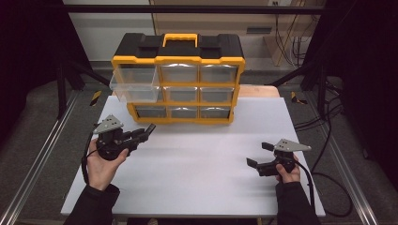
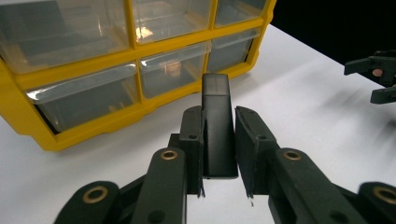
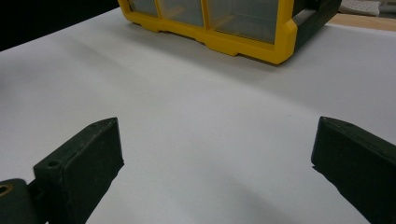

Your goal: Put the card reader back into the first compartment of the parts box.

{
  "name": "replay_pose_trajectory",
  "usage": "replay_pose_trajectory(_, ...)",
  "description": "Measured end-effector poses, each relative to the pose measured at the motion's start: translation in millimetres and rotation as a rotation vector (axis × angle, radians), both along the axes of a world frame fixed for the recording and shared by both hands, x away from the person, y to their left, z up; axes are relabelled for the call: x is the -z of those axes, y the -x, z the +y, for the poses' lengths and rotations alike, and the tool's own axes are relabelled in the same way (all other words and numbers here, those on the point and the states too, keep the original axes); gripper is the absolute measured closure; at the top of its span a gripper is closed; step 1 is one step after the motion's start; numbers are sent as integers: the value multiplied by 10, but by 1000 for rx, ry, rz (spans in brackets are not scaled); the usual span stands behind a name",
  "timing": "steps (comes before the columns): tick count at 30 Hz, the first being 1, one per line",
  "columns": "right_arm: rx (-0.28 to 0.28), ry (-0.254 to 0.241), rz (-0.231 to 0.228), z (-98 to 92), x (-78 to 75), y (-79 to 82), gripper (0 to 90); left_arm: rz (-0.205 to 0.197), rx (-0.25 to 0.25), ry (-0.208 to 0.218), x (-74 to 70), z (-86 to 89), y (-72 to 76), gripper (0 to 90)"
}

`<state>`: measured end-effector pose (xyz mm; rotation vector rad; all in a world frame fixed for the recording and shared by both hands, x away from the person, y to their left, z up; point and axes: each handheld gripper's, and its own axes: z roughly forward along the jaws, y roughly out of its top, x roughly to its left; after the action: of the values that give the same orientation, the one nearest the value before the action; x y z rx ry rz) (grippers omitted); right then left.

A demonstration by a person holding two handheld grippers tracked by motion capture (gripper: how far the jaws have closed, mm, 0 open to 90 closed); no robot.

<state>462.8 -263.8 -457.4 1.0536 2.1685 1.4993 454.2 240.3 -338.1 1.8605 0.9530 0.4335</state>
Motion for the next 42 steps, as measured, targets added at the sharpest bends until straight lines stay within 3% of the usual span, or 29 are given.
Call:
replay_pose_trajectory(27, -1, -3, -1, -9, -8, 2, 22, -41, 1, 15, -309, 104, 17, 728)
replay_pose_trajectory(42, 0, -4, 2, -6, -6, 2, 22, -82, 11, 13, -546, 99, 54, 727)
